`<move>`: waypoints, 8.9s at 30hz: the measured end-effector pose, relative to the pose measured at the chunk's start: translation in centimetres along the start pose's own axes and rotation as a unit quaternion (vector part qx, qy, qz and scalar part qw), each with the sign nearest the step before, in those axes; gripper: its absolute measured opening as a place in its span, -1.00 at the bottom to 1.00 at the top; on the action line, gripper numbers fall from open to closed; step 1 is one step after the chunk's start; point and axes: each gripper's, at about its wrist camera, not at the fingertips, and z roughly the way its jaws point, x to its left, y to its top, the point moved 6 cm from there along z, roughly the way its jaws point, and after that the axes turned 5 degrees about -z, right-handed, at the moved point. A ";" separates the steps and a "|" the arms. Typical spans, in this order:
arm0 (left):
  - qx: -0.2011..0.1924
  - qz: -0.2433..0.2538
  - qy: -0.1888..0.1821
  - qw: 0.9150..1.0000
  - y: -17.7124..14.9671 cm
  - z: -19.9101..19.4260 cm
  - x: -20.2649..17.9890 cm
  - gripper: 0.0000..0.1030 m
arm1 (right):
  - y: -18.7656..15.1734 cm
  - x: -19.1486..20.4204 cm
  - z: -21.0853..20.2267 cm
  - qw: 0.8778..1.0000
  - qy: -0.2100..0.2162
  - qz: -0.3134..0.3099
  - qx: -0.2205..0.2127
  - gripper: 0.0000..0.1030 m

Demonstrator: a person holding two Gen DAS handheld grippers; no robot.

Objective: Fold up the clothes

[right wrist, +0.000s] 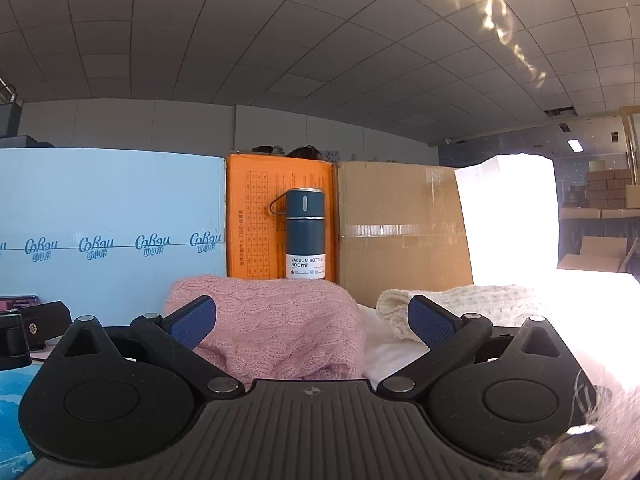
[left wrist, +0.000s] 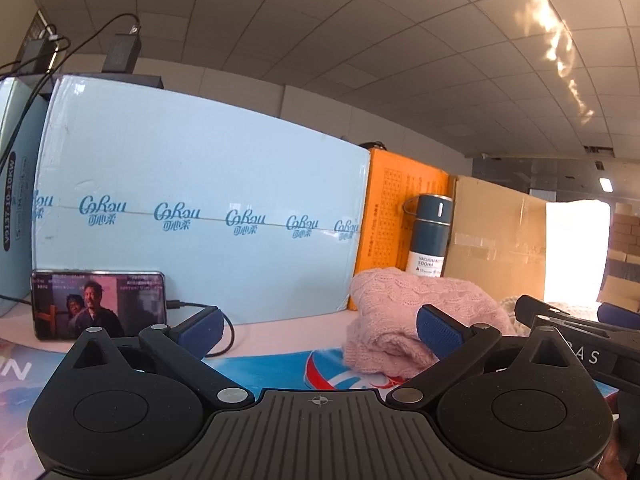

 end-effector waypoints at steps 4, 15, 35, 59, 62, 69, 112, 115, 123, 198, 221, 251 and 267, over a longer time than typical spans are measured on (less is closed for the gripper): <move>-0.012 0.029 0.003 1.000 0.0 -0.2 -0.8 1.00 | 0.0 0.4 0.2 1.000 0.013 -0.007 0.002 1.00; -0.030 0.056 0.012 0.998 0.1 -0.7 -1.7 1.00 | 0.1 0.3 0.0 1.000 0.018 -0.001 -0.003 1.00; -0.026 0.056 0.013 0.998 0.0 -0.7 -1.6 1.00 | 0.1 -0.2 0.1 1.000 0.023 0.007 0.002 1.00; -0.024 0.063 0.010 0.998 0.0 -0.7 -1.8 1.00 | -0.1 -0.5 0.1 0.999 0.026 0.017 0.006 1.00; -0.024 0.066 0.009 0.997 0.0 -0.7 -1.9 1.00 | -0.1 -0.6 0.1 0.999 0.026 0.018 0.007 1.00; -0.023 0.065 0.009 0.998 0.0 -0.7 -1.9 1.00 | -0.1 -0.7 0.1 0.999 0.027 0.019 0.008 1.00; -0.021 0.067 0.005 0.997 -0.1 -0.6 -2.1 1.00 | 0.0 -1.1 0.4 0.999 0.030 0.025 0.013 1.00; -0.021 0.067 0.005 0.997 -0.1 -0.6 -2.1 1.00 | 0.0 -1.1 0.5 0.999 0.031 0.025 0.013 1.00; -0.021 0.068 0.005 0.997 -0.1 -0.6 -2.2 1.00 | 0.0 -1.2 0.5 0.999 0.032 0.025 0.013 1.00; -0.020 0.067 0.006 0.998 -0.1 -0.6 -2.1 1.00 | 0.0 -1.4 0.6 0.999 0.035 0.027 0.015 1.00; -0.020 0.067 0.006 0.998 -0.1 -0.6 -2.1 1.00 | 0.1 -1.5 0.8 0.999 0.036 0.027 0.014 1.00; -0.021 0.065 0.019 0.997 -0.1 -0.7 -1.9 1.00 | 0.1 -1.5 0.8 0.999 0.036 0.027 0.014 1.00; -0.021 0.067 0.015 0.997 -0.1 -0.7 -2.0 1.00 | 0.1 -1.5 0.8 0.999 0.037 0.027 0.014 1.00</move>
